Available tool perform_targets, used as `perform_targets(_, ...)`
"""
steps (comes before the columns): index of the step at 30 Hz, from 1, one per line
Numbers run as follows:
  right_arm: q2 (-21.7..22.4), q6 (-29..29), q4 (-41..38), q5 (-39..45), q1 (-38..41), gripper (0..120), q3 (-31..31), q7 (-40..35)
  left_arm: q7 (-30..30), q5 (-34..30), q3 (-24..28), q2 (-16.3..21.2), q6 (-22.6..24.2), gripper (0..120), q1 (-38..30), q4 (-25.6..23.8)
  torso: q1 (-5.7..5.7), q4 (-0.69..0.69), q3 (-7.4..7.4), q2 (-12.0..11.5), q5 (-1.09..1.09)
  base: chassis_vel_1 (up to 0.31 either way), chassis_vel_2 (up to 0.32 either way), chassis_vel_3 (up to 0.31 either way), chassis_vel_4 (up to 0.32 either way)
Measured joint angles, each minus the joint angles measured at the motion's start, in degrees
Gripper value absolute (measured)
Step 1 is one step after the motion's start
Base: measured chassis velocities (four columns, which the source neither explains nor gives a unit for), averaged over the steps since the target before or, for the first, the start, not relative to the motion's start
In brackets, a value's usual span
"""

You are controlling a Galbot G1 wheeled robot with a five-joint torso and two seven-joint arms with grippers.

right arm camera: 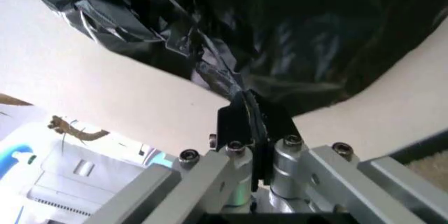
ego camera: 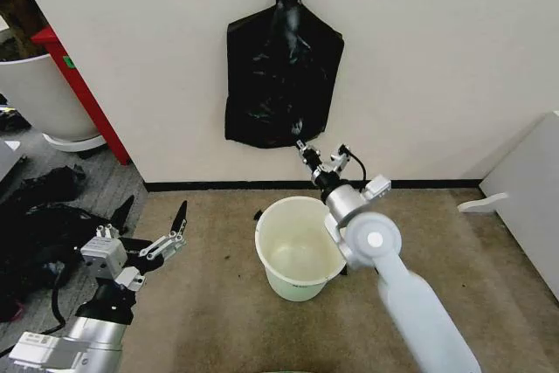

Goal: Place the garbage bag over the trash bin.

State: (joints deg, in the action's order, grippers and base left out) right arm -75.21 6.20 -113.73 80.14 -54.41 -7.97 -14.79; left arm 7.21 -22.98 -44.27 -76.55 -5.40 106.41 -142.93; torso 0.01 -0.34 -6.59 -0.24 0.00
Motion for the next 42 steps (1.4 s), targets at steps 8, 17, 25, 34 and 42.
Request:
perform_targets(8,0.25,0.09,-2.08,-1.91,-4.81,0,0.14,0.69,0.19,-0.12,0.20,-0.01,-0.19,100,-0.66,0.82,0.00,0.00,0.00,0.00,0.00,0.000,0.000,0.000,0.000)
perform_targets(17,-0.43,0.08,-2.94,-5.70,-9.48,0,0.15,2.31,-0.10,-1.63,0.39,1.89,1.19,100,-3.14,1.63,0.00,0.00,0.00,0.00,0.00,0.000,0.000,0.000,0.000)
perform_targets(25,-1.86,-0.51,-2.96,-11.33,-12.59,0,1.01,3.03,-3.16,-6.04,1.72,7.79,6.26,100,-9.40,2.49,0.00,0.00,-0.01,0.00,-0.01,0.000,0.000,0.000,0.000)
perform_targets(34,-3.27,-1.12,-3.25,-14.52,-15.38,0,1.60,3.29,-4.21,-10.30,2.00,14.34,8.63,100,-15.44,4.33,0.00,-0.01,-0.01,0.00,-0.01,0.000,0.000,0.000,0.000)
perform_targets(42,-3.89,-1.42,-3.64,-15.64,-16.57,0,1.68,3.41,-4.21,-11.06,2.09,14.92,9.33,100,-16.26,4.35,0.00,0.00,-0.01,0.00,0.00,0.000,0.000,0.000,0.000)
